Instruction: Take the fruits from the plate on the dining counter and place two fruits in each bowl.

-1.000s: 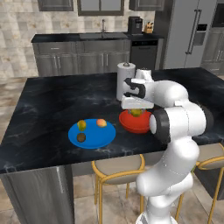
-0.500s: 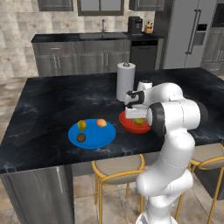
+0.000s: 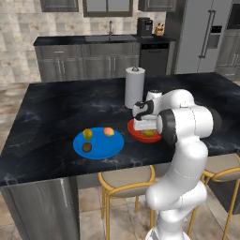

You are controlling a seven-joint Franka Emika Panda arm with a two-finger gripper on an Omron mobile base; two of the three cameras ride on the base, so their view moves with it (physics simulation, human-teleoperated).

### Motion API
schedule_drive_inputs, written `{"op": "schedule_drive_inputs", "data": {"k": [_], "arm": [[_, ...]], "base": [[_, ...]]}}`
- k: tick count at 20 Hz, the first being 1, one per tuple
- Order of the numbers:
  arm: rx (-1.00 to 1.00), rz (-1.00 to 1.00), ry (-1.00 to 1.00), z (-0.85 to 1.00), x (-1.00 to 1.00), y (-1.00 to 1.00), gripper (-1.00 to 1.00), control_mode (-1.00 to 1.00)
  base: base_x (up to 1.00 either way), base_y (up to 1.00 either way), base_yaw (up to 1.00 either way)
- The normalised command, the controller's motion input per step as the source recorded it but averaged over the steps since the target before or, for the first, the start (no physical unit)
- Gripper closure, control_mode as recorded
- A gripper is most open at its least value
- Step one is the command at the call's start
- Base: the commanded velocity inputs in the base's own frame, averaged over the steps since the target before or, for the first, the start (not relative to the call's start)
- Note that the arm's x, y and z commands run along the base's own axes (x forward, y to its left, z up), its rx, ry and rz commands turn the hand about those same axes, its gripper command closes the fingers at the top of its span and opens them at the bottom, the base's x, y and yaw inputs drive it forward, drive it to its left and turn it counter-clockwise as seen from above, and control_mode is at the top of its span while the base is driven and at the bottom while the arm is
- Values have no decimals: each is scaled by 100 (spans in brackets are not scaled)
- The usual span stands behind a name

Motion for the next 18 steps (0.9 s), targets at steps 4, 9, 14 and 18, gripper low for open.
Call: {"op": "schedule_drive_inputs", "data": {"k": [4, 9, 14, 18], "arm": [[0, 0, 0, 0, 0, 0, -100, -100], [0, 0, 0, 0, 0, 0, -100, -100], [0, 0, 0, 9, 0, 0, -100, -100], [0, 0, 0, 28, 1, 0, -100, -100]], "base": [[0, 0, 0], [0, 0, 0], [0, 0, 0], [0, 0, 0]]}}
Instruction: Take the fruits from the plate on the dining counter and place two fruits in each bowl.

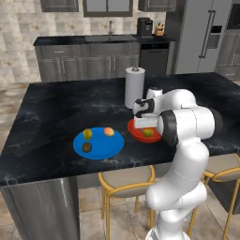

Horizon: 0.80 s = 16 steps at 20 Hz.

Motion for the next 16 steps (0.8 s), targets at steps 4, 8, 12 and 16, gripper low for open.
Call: {"op": "schedule_drive_inputs", "data": {"k": [4, 8, 12, 16], "arm": [[-1, -1, -1, 50, -11, 9, -100, -100], [-3, -4, -2, 70, -32, 57, -100, -100], [-3, -1, 0, 71, -39, 83, -100, -100], [-1, 0, 0, 29, -49, 99, -100, -100]], "base": [[0, 0, 0], [0, 0, 0], [0, 0, 0], [0, 0, 0]]}}
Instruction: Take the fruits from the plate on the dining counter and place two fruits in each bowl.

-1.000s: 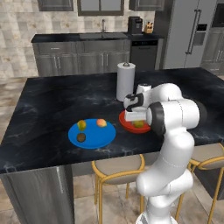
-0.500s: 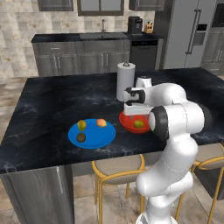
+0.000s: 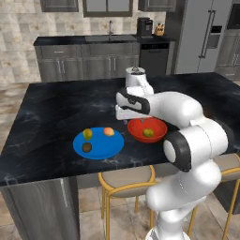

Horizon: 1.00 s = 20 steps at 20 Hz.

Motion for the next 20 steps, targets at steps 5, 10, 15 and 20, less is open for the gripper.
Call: {"op": "schedule_drive_inputs", "data": {"k": [5, 10, 15, 20], "arm": [[0, 0, 0, 14, -18, 99, -100, -100], [0, 7, -1, 0, 35, 45, -100, -100], [0, 8, 0, -9, 70, 9, -100, -100], [-1, 5, 0, -50, 72, 10, -100, -100]], "base": [[0, 0, 0], [0, 0, 0], [0, 0, 0], [0, 0, 0]]}}
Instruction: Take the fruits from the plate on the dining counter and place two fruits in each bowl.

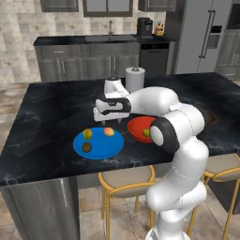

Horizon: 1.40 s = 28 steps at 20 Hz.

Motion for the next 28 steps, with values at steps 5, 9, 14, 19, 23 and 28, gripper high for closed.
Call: {"op": "schedule_drive_inputs", "data": {"k": [5, 9, 14, 19, 23, 28], "arm": [[-2, 5, 0, -66, 57, 11, -100, -100], [0, 4, 1, -52, 47, 7, -100, -100], [0, 7, 0, -29, 17, 0, -100, -100], [0, 1, 0, -7, -14, -17, -100, -100], [0, 0, 0, -2, -11, -27, -100, -100], [0, 0, 0, -18, -11, -7, -100, -100]], "base": [[0, 0, 0], [0, 0, 0], [0, 0, 0], [0, 0, 0], [0, 0, 0], [0, 0, 0]]}}
